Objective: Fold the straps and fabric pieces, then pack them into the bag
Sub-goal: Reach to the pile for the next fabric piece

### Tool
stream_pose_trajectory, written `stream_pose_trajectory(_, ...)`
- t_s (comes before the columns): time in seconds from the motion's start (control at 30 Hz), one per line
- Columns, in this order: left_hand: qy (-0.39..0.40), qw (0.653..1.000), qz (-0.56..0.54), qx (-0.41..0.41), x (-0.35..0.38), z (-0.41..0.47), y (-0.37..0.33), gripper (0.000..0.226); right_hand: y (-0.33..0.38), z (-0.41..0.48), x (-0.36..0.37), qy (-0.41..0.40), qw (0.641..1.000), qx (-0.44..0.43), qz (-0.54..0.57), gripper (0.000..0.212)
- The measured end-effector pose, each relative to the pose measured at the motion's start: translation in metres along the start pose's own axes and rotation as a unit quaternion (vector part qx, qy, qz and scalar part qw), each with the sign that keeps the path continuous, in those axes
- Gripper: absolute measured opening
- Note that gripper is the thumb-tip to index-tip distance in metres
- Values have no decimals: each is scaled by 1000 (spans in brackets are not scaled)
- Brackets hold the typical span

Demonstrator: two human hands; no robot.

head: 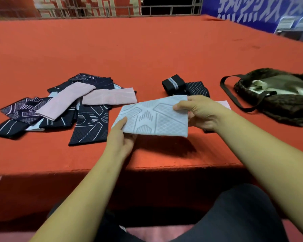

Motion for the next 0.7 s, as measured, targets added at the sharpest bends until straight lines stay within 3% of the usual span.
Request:
stream_pose_trajectory(0.13, -21, 988, 132, 81, -9, -7, -6, 27, -66, 7, -30, -148, 982, 103, 60, 14)
stream_pose_trajectory(0.23, -25, 956, 265, 125, -19, -13, -8, 28, -96, 13, -31, -190, 973, 78, 108, 8)
stream_pose_trajectory(0.37, -2, 915, 385, 123, -20, -22, -3, 58, -93, 13, -41, -263, 959, -35, -98, 17)
stream_pose_trajectory(0.5, 119, 872, 459, 121, 11, -37, 12, 65, -96, 5, -37, -242, 959, -100, -107, 29)
stream_pose_trajectory(0.7, 289, 742, 587, 147, 53, -49, 47, 75, -94, 5, -38, -244, 955, -132, -101, 14)
Point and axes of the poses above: each hand's wrist, its own z-axis towards the middle knuckle, its own x-axis out of the palm, y = z × x, the point moved 9 cm from there along z, towards the middle knuckle, and after that the axes turned 3 degrees about y, right-handed, at the moved point
